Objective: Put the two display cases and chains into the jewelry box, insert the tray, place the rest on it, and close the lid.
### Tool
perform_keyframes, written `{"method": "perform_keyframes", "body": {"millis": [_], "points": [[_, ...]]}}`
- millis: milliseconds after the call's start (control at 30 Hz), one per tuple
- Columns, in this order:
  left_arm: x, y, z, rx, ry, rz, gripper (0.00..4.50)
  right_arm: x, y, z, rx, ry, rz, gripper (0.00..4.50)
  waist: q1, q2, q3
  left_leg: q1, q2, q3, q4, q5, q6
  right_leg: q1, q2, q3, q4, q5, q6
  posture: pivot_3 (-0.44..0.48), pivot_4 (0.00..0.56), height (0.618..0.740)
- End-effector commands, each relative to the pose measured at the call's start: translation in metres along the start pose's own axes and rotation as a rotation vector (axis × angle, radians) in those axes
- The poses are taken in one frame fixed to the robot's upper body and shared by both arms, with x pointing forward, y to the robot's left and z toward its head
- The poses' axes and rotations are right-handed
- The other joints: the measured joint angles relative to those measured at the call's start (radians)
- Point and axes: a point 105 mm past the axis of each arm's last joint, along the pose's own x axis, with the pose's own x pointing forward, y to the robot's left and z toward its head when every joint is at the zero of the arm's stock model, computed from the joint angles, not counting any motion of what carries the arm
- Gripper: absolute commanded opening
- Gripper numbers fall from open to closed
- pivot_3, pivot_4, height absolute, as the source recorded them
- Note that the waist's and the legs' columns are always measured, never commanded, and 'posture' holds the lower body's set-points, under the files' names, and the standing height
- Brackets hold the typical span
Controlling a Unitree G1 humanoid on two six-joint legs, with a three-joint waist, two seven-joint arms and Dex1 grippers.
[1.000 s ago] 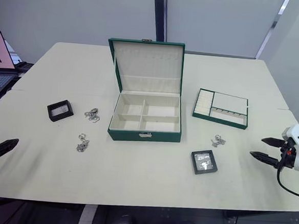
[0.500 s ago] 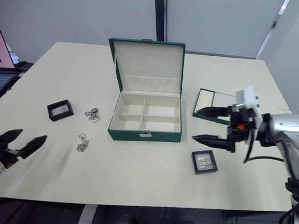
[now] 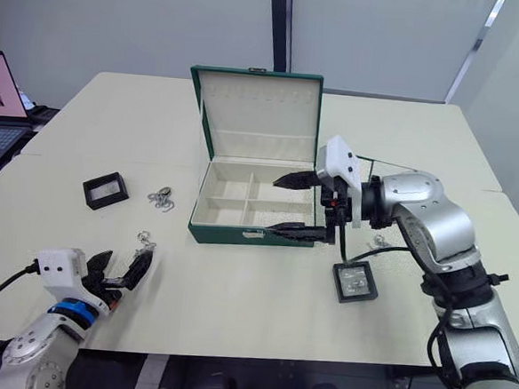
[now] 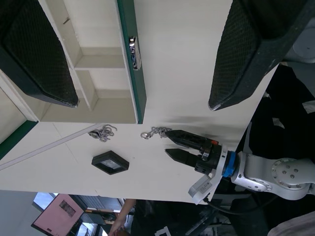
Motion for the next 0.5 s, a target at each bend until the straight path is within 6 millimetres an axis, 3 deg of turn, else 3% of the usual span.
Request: {"method": "perform_keyframes", "body": {"millis": [33, 167, 267, 367, 500], "points": [[0.000, -0.003, 0.015, 0.043, -0.072, 0.059, 4.50, 0.000, -0.002, 0.012, -0.062, -0.024, 0.004, 4.47, 0.000, 0.000, 0.000, 0.000, 0.000, 0.000, 0.000, 0.000, 0.000, 0.000, 0.000, 0.000, 0.000, 0.000, 0.000, 0.000, 0.150, 0.740], [-0.001, 0.003, 0.024, 0.057, -0.113, 0.117, 4.50, 0.003, -0.004, 0.015, -0.065, -0.048, 0.014, 4.47, -0.001, 0.000, 0.000, 0.000, 0.000, 0.000, 0.000, 0.000, 0.000, 0.000, 0.000, 0.000, 0.000, 0.000, 0.000, 0.000, 0.150, 0.740], [0.002, 0.015, 0.048, 0.102, -0.171, 0.150, 4.50, 0.007, -0.006, 0.018, -0.076, -0.060, 0.015, 4.47, -0.001, 0.000, 0.000, 0.000, 0.000, 0.000, 0.000, 0.000, 0.000, 0.000, 0.000, 0.000, 0.000, 0.000, 0.000, 0.000, 0.150, 0.740], [0.011, 0.024, 0.077, 0.154, -0.185, 0.052, 4.50, 0.010, -0.009, 0.020, -0.085, -0.068, 0.019, 4.47, -0.001, 0.000, 0.000, 0.000, 0.001, -0.001, 0.000, 0.000, 0.000, 0.000, 0.001, -0.001, 0.001, 0.000, 0.000, 0.000, 0.150, 0.740], [0.022, 0.033, 0.089, 0.283, -0.095, -0.136, 4.50, 0.013, -0.011, 0.022, -0.094, -0.075, 0.023, 4.47, -0.001, 0.000, 0.000, 0.001, 0.000, 0.001, -0.001, 0.000, 0.000, -0.001, 0.000, 0.000, 0.000, 0.000, 0.000, 0.000, 0.150, 0.740]]}}
